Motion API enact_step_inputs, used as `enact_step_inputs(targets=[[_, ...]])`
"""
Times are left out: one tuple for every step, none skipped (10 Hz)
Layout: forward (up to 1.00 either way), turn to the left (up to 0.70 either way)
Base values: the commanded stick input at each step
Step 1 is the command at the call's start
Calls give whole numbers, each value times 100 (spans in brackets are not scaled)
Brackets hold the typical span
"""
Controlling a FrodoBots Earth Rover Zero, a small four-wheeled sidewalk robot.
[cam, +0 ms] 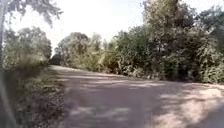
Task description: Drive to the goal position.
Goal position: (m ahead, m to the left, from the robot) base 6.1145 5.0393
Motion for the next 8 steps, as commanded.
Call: enact_step_inputs(targets=[[70,35],[70,33],[70,9],[70,0],[70,0],[70,0],[70,0],[70,0]])
